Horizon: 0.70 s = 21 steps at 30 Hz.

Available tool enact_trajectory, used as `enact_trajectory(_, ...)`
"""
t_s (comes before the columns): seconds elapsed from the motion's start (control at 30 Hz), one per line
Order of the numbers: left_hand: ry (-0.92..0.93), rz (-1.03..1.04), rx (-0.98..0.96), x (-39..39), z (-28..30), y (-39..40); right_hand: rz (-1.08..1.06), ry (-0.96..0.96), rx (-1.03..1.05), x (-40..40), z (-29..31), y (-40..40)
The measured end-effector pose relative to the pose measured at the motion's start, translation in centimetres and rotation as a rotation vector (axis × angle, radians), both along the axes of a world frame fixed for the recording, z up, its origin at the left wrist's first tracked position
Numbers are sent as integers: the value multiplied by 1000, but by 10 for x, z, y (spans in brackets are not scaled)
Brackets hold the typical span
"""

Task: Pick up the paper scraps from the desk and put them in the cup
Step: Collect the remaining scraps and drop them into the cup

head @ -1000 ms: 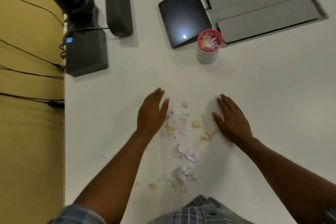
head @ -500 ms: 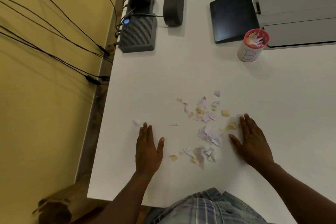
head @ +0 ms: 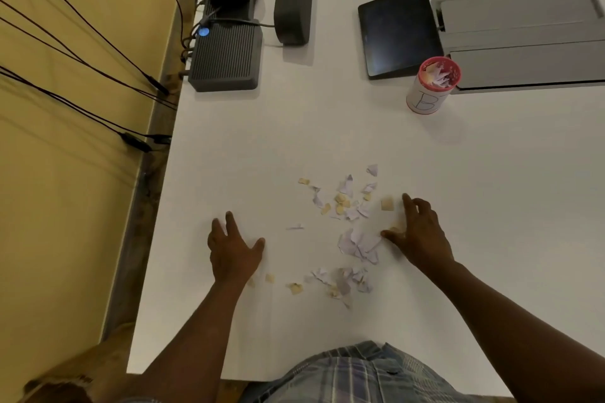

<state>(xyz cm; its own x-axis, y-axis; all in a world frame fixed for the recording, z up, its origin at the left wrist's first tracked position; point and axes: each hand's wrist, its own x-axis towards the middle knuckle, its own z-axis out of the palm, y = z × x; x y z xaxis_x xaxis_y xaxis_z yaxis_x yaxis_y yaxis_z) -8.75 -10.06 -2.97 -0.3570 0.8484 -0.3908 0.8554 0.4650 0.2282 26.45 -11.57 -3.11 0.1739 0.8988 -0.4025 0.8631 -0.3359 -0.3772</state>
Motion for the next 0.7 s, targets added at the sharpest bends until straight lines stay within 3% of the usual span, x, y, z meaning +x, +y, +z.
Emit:
enact_trajectory(0.37, 14, 185, -110, 33, 1, 44, 50, 9, 11, -24, -3, 74)
enact_trajectory(0.53, -118, 27, 44, 68, -1, 46, 70, 39, 61, -35, -7, 93)
enact_trajectory(0.7, -187, -275, 119, 103, -7, 44, 279, -14, 89, -48, -6, 98)
